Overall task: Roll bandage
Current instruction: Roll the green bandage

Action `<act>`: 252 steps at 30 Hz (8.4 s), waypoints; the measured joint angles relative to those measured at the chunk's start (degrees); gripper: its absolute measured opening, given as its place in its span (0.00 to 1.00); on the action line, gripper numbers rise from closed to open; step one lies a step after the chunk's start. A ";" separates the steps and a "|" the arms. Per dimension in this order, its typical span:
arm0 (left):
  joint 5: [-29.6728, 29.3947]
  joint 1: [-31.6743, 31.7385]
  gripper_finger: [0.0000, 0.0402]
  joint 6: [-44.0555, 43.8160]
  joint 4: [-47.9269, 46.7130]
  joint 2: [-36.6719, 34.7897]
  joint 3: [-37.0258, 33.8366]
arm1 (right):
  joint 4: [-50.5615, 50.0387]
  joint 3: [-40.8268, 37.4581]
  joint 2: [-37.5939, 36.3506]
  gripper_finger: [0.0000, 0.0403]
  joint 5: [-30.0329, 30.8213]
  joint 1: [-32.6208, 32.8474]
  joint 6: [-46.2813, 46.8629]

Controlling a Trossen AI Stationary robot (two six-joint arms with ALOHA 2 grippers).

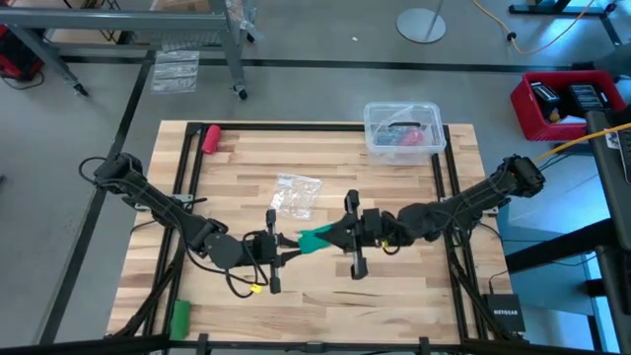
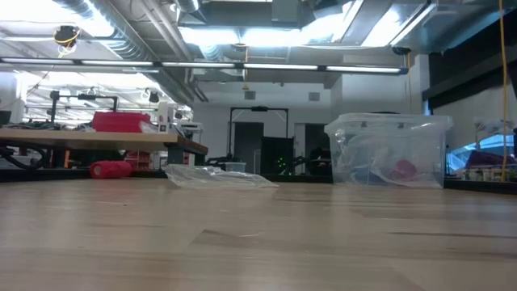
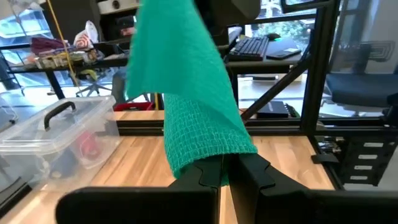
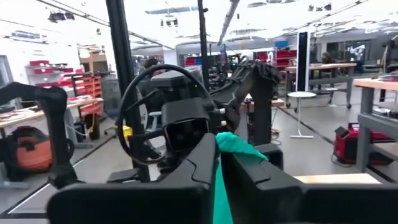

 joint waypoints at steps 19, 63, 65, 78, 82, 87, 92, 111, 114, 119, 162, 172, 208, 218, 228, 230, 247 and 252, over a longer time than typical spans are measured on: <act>0.93 -0.07 0.02 1.18 0.44 0.00 -0.02 | -13.41 2.09 -0.31 0.47 7.52 -0.70 -5.56; -0.47 -0.39 0.02 25.84 -4.83 0.02 -0.07 | -46.74 15.58 2.45 0.46 -3.22 -5.49 6.35; -1.67 -0.36 0.02 31.48 -5.97 0.02 -0.05 | -46.82 15.58 2.47 0.46 -3.56 -5.85 10.98; -6.59 1.06 0.02 69.13 -7.61 0.26 -0.04 | -50.01 15.58 3.80 0.46 -6.35 -11.69 30.00; -6.54 1.72 0.02 79.32 -8.12 0.37 -0.04 | -52.09 15.58 4.59 0.46 -8.98 -13.69 38.06; -6.42 2.27 0.02 85.91 -9.74 0.37 -0.04 | -52.28 15.58 4.92 0.46 -14.24 -16.07 44.95; -5.98 2.11 0.02 86.51 -11.61 0.37 -0.04 | -52.59 15.56 4.97 0.46 -23.07 -18.18 48.23; -6.18 0.94 0.02 72.58 -11.88 0.32 0.07 | -66.24 15.48 0.15 0.46 -40.06 -29.47 34.98; -6.25 0.15 0.02 59.78 -11.75 0.31 0.07 | -72.28 15.52 -5.01 0.46 -35.06 -28.98 25.40; -5.45 -0.83 0.02 42.79 -11.23 0.31 0.04 | -72.76 9.50 -14.93 0.46 -34.28 -24.62 16.27; -3.72 -0.33 0.02 12.75 -6.32 0.70 0.00 | 15.26 -28.94 1.15 0.40 -16.02 -6.94 -0.35; -3.87 -0.37 0.02 18.22 -1.79 0.70 -0.02 | 15.85 -28.79 3.56 0.11 -13.61 -6.89 -3.59; -15.92 -3.44 0.00 23.26 -11.14 8.09 0.07 | 24.67 -24.59 3.61 0.01 -22.01 1.02 6.91; -18.61 -5.04 0.00 23.43 -11.56 7.88 0.02 | 25.75 -24.13 3.98 0.02 -19.92 2.45 5.91; -15.54 -4.31 0.00 22.85 -11.99 8.63 -0.02 | 21.59 -20.76 3.96 0.02 -10.33 -0.16 5.73; -15.30 -4.21 0.00 21.82 -11.80 8.63 -0.02 | 21.30 -20.76 3.96 0.02 -7.95 -0.15 5.76; -1.68 2.60 0.00 -2.62 -12.85 13.13 -0.09 | -0.23 -20.70 3.93 0.06 5.93 -2.69 9.88; -1.12 4.70 0.00 -2.11 -12.81 16.02 -0.09 | -7.14 -20.70 4.27 0.25 5.99 -4.44 13.62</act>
